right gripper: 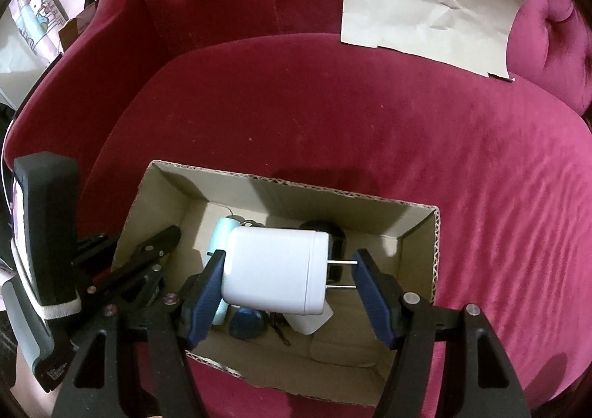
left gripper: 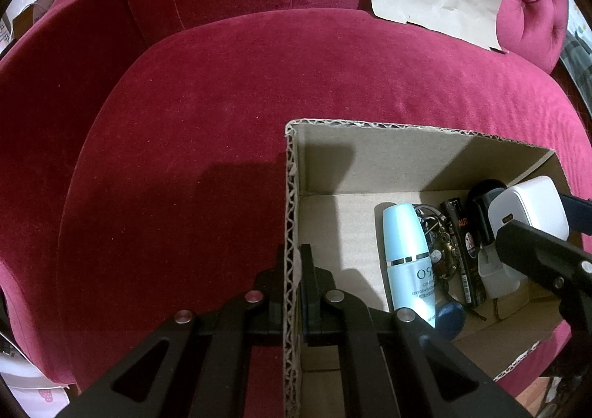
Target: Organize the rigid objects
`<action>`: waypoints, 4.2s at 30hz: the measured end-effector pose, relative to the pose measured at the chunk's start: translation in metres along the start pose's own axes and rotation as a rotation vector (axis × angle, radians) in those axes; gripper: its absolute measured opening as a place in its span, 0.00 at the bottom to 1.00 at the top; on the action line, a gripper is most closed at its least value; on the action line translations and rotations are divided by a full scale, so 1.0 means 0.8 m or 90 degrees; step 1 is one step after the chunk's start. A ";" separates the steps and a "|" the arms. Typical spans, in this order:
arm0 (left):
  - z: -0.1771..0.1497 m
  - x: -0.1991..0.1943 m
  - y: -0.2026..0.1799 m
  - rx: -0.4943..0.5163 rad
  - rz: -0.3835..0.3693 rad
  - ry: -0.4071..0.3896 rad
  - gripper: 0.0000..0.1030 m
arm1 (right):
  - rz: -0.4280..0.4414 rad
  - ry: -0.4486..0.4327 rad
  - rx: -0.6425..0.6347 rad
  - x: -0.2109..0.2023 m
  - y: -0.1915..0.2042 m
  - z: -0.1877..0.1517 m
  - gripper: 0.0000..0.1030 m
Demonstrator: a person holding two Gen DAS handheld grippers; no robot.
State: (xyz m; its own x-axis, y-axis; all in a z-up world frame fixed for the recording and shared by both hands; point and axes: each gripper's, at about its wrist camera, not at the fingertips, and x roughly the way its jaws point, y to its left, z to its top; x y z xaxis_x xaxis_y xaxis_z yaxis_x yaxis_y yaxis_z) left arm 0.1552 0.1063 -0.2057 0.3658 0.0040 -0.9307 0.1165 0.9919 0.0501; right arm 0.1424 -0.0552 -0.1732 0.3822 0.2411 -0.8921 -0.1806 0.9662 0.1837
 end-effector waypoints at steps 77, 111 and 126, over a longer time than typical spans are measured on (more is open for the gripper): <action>-0.026 -0.151 -0.055 0.028 0.054 -0.097 1.00 | -0.078 -0.088 0.012 -0.148 -0.027 -0.054 1.00; -0.090 -0.247 -0.111 0.041 0.044 -0.106 1.00 | -0.056 -0.091 -0.009 -0.240 -0.007 -0.109 1.00; -0.092 -0.248 -0.111 0.041 0.041 -0.103 1.00 | -0.061 -0.093 -0.009 -0.242 -0.005 -0.110 1.00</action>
State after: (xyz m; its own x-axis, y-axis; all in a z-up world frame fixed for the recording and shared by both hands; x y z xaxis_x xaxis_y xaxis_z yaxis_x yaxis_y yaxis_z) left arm 0.0042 0.0271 -0.0519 0.5172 0.0413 -0.8549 0.1453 0.9801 0.1353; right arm -0.0107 -0.1136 -0.0379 0.5257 0.1603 -0.8354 -0.1501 0.9842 0.0943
